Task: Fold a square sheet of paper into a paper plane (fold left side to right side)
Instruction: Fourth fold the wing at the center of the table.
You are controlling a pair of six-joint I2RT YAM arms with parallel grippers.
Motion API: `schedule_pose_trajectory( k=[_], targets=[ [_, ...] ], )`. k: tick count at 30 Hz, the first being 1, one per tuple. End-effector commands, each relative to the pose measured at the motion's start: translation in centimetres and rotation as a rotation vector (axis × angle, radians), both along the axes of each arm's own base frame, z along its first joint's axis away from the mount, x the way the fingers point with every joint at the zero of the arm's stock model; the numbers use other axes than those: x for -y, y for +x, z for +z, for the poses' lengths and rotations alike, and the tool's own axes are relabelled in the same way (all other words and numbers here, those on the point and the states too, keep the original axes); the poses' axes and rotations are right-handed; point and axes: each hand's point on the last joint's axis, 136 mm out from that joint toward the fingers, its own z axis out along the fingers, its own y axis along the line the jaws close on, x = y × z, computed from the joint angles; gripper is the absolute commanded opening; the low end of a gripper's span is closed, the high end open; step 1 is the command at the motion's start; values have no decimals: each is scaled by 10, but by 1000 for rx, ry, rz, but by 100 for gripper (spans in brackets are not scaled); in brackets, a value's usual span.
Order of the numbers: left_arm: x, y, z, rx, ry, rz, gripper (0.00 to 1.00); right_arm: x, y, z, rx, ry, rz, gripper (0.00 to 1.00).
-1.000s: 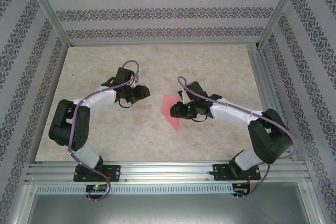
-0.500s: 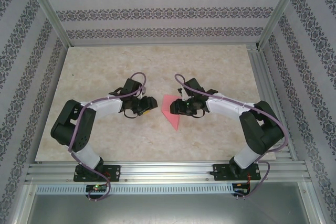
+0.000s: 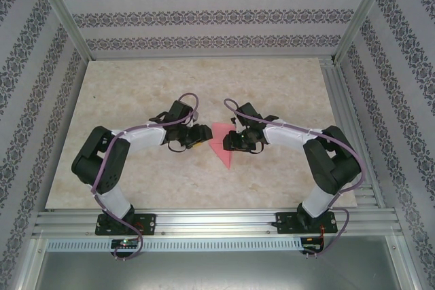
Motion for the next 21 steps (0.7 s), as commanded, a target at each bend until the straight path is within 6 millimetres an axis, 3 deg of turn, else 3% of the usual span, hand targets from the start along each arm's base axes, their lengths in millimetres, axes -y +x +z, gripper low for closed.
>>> schedule_pose_trajectory(
  k=[1,12,21],
  targets=[
    [14,6,5,12,-27,-14,56,1,9,0,26,-19,6,40],
    [17,5,2,2,-14,-24,57,8,9,-6,20,-53,-13,30],
    [27,6,2,0,-13,-43,57,12,8,-10,12,-66,-17,30]
  ],
)
